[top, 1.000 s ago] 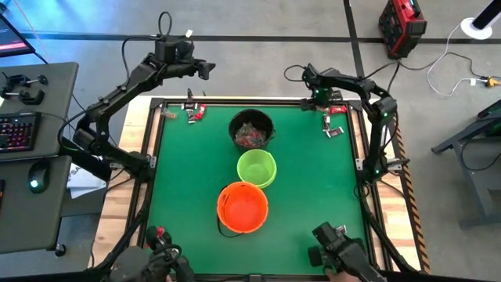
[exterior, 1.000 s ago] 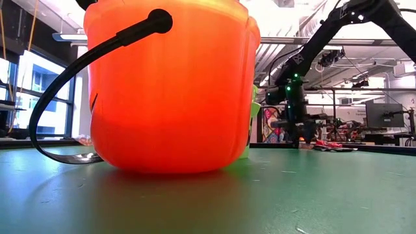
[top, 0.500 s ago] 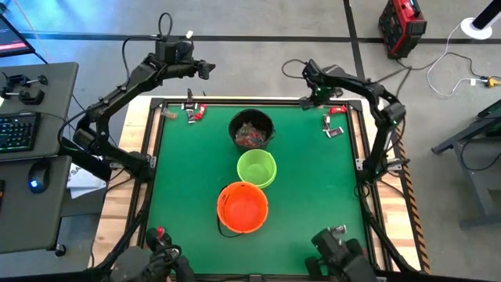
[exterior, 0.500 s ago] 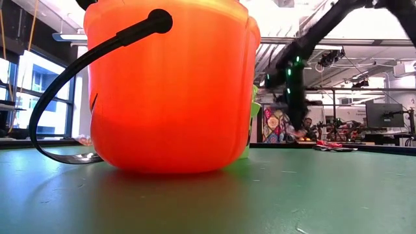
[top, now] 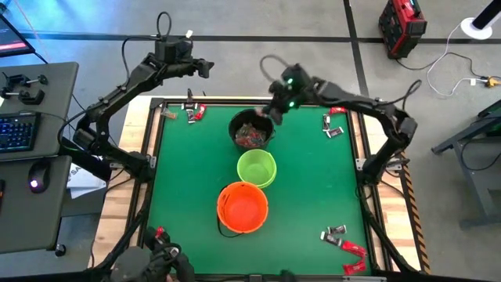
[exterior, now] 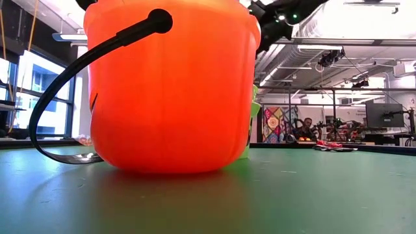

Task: Sort candy by brand, put in halloween buckets
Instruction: Put the orange gummy into the black bucket

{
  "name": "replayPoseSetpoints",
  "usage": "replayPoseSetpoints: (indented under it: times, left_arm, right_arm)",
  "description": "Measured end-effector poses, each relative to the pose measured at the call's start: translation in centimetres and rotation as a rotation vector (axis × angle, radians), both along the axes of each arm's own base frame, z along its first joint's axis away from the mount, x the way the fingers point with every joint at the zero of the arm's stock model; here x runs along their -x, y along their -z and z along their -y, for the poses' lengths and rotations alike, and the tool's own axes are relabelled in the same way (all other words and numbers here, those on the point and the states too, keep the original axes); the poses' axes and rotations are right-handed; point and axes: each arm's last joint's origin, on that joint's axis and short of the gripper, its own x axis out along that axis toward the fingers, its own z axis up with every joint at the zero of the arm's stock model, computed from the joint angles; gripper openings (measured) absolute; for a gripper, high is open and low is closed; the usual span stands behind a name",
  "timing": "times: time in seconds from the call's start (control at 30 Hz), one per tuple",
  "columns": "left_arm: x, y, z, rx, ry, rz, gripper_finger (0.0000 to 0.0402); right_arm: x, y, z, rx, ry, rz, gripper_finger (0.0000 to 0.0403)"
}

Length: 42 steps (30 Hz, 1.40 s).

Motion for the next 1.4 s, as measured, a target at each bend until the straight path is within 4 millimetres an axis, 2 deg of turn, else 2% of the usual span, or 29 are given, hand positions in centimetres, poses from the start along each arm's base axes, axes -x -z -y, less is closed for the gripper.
replayPoseSetpoints:
  times: [0.07, 0.17, 0.27, 0.43, 0.6, 0.67, 0.73, 0.83, 0.97, 1.03, 1.13, 1.2, 1.4]
  left_arm:
    - [0.0, 0.0, 0.0, 0.004, 0.002, -0.002, 0.0256]
    - [0.0, 0.1, 0.1, 0.011, 0.002, -0.007, 0.0256]
    - [0.0, 0.2, 0.1, 0.021, 0.003, -0.014, 0.0256]
    - [0.0, 0.3, 0.2, 0.012, 0.016, -0.037, 0.0256]
    - [0.2, 0.8, 0.4, 0.053, 0.032, -0.081, 0.0256]
    - [0.7, 1.8, 0.8, 0.132, -0.018, -0.171, 0.0256]
    - [1.2, 3.7, 1.0, 0.228, -0.111, -0.313, 0.0254]
    - [2.3, 7.8, 1.0, 0.396, -0.235, -0.474, 0.0248]
    - [3.8, 11.7, 0.8, 0.529, -0.358, -0.592, 0.0239]
    - [4.3, 13.3, 0.5, 0.581, -0.349, -0.670, 0.0234]
    - [4.5, 13.9, -0.3, 0.588, -0.252, -0.723, 0.0227]
    - [4.5, 14.5, -0.8, 0.590, -0.145, -0.814, 0.0223]
    - [3.8, 15.4, -3.0, 0.656, 0.037, -1.052, 0.0216]
  right_arm:
    - [-1.1, 0.8, -1.1, 0.055, -0.046, -0.034, 0.0001]
    - [-2.2, 1.8, -2.2, 0.116, 0.014, -0.105, 0.0002]
    - [-2.7, 2.6, -2.7, 0.077, 0.023, -0.137, 0.0019]
    - [-3.0, 3.1, -2.9, 0.008, 0.036, -0.151, 0.0103]
    - [-2.8, 2.4, -2.2, 0.073, 0.085, -0.157, 0.0201]
    - [-2.7, 1.3, -1.5, 0.125, 0.131, -0.154, 0.0225]
    - [-2.4, 0.4, -0.7, 0.168, 0.169, -0.153, 0.0239]
    - [-2.0, -0.7, 0.4, 0.209, 0.206, -0.133, 0.0244]
    - [-1.5, -1.8, 1.7, 0.239, 0.231, -0.108, 0.0245]
    - [-1.2, -1.9, 2.3, 0.241, 0.242, -0.109, 0.0245]
    - [-0.8, -1.8, 2.9, 0.237, 0.253, -0.111, 0.0245]
    - [-0.6, -1.8, 3.1, 0.230, 0.251, -0.109, 0.0245]
    - [-0.5, -1.9, 3.2, 0.214, 0.233, -0.097, 0.0245]
